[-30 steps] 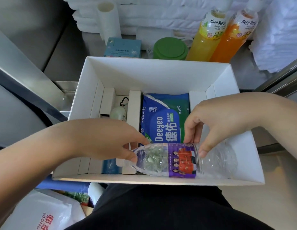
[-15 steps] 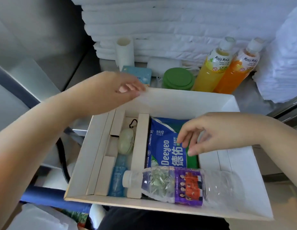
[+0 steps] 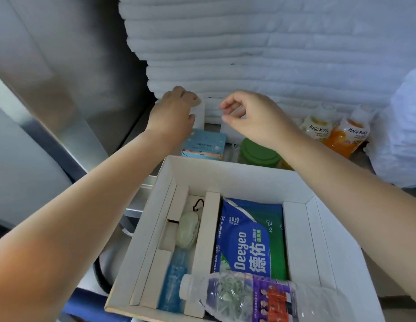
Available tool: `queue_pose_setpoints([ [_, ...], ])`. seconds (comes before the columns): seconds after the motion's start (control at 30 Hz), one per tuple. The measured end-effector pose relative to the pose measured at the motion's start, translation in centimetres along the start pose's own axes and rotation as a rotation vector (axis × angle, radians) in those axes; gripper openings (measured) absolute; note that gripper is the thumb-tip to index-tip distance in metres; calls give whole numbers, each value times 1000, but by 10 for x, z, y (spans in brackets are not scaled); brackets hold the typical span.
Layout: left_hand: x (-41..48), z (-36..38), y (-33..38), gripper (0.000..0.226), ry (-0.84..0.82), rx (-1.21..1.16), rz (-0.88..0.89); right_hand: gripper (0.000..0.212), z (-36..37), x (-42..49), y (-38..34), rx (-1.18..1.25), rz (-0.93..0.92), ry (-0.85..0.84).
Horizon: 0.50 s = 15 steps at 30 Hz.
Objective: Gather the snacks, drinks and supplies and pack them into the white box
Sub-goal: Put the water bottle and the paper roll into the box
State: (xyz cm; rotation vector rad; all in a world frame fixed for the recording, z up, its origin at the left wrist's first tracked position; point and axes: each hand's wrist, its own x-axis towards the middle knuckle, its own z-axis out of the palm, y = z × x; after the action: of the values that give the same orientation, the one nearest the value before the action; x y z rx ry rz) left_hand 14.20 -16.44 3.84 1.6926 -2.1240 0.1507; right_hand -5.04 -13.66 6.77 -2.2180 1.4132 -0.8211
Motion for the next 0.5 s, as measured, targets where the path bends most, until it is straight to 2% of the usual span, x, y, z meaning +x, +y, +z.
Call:
queue_pose_setpoints([
  [0.1,6,7,-6,41,-62,13,-22,21,19,8,10,-62,7,48],
  [0.23,11,11,-14,34,-116,-67,-12,20,31,2,22,-107,14,1],
  [0.5,12,2,-17,24,-69,-93,-38,15,34,-1,21,-130,-66,7],
])
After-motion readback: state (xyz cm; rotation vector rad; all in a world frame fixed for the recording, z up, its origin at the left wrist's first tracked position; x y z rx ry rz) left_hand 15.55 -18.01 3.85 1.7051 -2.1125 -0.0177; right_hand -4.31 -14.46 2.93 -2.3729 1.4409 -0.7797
